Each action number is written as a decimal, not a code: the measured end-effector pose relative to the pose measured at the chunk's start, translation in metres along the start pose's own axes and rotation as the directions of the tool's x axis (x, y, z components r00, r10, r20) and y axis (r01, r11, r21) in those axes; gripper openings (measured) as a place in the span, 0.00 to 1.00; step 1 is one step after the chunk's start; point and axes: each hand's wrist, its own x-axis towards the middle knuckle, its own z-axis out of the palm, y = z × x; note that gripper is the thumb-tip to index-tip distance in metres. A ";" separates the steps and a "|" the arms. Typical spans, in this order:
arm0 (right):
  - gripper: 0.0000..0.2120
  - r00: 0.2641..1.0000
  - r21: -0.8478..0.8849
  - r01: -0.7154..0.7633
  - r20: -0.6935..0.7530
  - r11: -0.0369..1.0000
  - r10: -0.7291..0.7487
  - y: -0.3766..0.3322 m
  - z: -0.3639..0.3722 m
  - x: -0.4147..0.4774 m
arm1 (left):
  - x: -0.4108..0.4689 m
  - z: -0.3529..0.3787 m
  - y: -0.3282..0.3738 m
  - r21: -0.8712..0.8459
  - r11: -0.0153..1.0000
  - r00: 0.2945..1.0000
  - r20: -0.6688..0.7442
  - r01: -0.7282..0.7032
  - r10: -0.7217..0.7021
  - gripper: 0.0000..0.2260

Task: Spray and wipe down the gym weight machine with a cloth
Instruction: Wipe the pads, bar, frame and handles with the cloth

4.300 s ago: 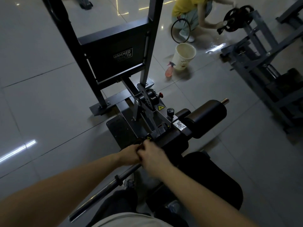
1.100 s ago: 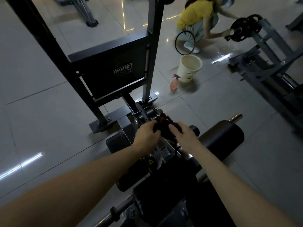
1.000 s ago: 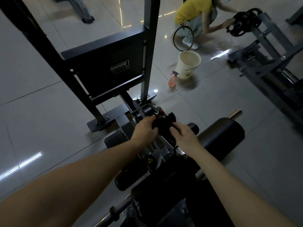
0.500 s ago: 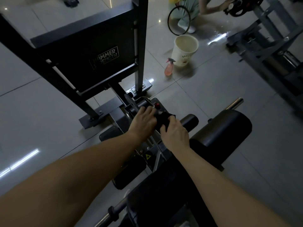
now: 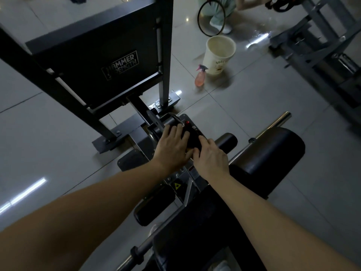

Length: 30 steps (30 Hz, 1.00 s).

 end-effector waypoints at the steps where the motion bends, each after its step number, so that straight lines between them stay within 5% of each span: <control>1: 0.23 1.000 -0.008 0.002 0.004 1.000 -0.002 0.000 0.000 0.000 | 0.003 0.002 -0.001 0.017 1.000 1.000 0.000 0.000 0.000 0.24; 6: 0.19 1.000 -0.016 0.022 -0.017 1.000 -0.022 0.001 0.001 0.001 | 0.025 -0.013 -0.016 0.063 0.994 0.996 -0.001 -0.084 0.084 0.21; 10: 0.17 1.000 -0.011 0.020 -0.008 1.000 -0.020 0.002 0.001 0.000 | 0.032 -0.032 -0.034 0.044 0.990 0.987 -0.084 0.137 -0.133 0.12; 12: 0.17 1.000 -0.001 0.020 -0.003 1.000 -0.020 0.001 0.000 0.000 | 0.044 -0.045 -0.033 0.039 0.968 0.968 0.036 0.246 -0.247 0.09; 15: 0.18 1.000 0.000 0.015 -0.013 1.000 -0.015 0.000 0.000 0.000 | 0.063 -0.045 -0.010 -0.131 0.950 0.931 0.276 0.284 -0.240 0.15; 19: 0.17 1.000 -0.005 0.008 -0.008 1.000 -0.008 0.000 0.000 0.000 | 0.062 -0.014 0.011 -0.059 0.954 0.933 0.235 0.295 -0.274 0.24; 24: 0.15 1.000 -0.009 0.016 0.003 1.000 -0.016 0.002 0.001 0.002 | 0.072 -0.010 0.009 0.207 0.969 0.949 0.256 0.134 -0.186 0.15; 30: 0.15 1.000 -0.027 0.012 0.003 1.000 -0.012 0.000 -0.003 0.001 | 0.069 -0.036 -0.024 0.161 0.965 0.953 0.258 -0.206 0.160 0.12</control>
